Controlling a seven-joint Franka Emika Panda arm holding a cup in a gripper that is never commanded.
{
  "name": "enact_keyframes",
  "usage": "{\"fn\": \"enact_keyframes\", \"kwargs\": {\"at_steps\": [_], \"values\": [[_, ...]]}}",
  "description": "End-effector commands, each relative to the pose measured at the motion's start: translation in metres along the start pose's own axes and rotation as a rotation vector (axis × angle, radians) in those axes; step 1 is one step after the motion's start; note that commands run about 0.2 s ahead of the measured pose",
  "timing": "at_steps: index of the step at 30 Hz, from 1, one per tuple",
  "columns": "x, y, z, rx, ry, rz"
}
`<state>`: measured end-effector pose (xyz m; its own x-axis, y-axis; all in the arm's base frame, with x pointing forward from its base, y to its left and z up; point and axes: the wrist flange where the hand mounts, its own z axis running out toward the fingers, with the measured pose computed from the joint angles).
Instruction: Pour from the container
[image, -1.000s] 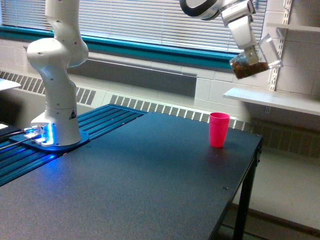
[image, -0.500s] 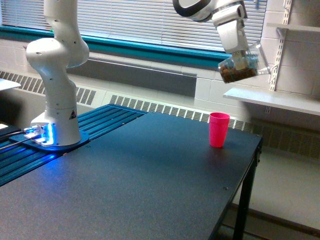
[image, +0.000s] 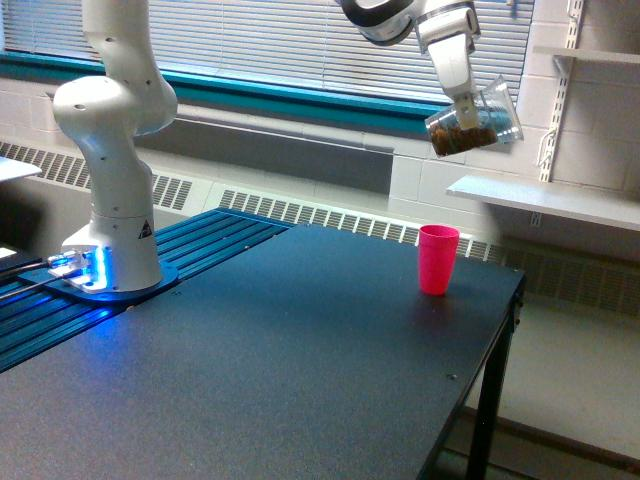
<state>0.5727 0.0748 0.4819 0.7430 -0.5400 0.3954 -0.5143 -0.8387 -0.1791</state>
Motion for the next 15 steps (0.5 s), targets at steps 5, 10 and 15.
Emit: {"fn": "enact_keyframes", "kwargs": {"at_steps": [5,10,15], "values": [[-0.045,-0.027,-0.01,0.014,0.028,-0.002],[-0.067,-0.033,-0.011,0.012,0.03,-0.015],[-0.084,-0.029,-0.008,-0.002,0.033,-0.016]]}}
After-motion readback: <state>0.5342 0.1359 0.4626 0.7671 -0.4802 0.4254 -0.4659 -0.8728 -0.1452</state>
